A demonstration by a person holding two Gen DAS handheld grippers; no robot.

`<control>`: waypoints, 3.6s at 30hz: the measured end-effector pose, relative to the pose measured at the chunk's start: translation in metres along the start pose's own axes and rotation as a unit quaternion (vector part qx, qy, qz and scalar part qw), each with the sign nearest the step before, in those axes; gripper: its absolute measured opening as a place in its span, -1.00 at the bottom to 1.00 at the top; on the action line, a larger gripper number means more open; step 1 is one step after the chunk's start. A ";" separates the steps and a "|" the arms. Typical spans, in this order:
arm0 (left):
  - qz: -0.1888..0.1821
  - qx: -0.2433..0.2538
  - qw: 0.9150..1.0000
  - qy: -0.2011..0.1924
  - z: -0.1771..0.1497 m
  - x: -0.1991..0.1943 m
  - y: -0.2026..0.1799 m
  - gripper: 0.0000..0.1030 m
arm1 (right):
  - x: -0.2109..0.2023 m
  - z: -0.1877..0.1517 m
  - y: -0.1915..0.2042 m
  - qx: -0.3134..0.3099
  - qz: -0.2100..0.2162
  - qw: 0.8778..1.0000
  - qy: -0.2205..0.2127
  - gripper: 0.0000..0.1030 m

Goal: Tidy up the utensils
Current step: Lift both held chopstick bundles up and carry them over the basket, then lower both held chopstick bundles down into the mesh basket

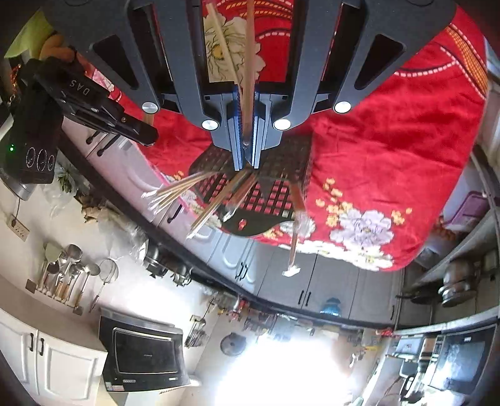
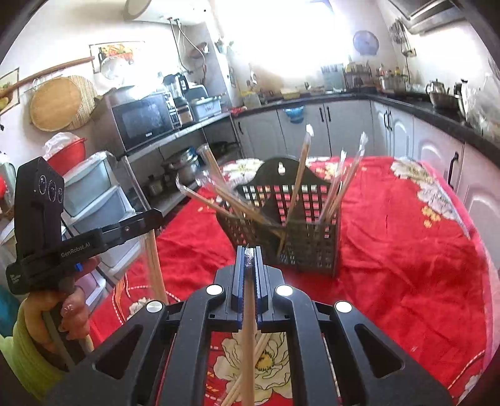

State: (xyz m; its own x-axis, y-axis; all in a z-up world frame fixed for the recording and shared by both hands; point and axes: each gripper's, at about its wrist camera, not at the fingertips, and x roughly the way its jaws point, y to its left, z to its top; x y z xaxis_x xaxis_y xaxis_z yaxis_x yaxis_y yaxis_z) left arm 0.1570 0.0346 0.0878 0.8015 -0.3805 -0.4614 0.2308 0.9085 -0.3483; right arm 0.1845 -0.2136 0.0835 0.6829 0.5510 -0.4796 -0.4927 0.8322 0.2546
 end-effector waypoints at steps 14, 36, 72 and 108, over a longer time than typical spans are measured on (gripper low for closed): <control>-0.040 0.022 0.999 -0.023 0.035 -0.008 -0.029 -0.95 | -0.027 0.040 0.000 -0.013 -0.006 0.997 -0.079 -0.89; -0.041 0.075 0.991 -0.100 0.122 -0.017 -0.070 -0.95 | -0.039 0.108 -0.009 -0.028 -0.024 0.984 -0.173 -0.89; 0.031 0.049 0.990 -0.129 0.152 0.051 -0.048 -0.94 | 0.014 0.164 -0.044 -0.072 -0.106 0.950 -0.285 -0.89; 0.035 0.061 0.995 -0.064 0.086 0.090 -0.035 -0.94 | 0.035 0.106 -0.070 -0.031 -0.084 0.981 -0.170 -0.89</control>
State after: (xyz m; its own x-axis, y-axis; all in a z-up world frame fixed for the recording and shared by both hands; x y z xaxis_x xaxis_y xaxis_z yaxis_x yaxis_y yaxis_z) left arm 0.2691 -0.0164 0.1284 0.8801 -0.2973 -0.3701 0.2311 0.9493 -0.2129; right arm 0.3003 -0.2460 0.1383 0.8926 0.4047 -0.1988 -0.3831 0.9132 0.1391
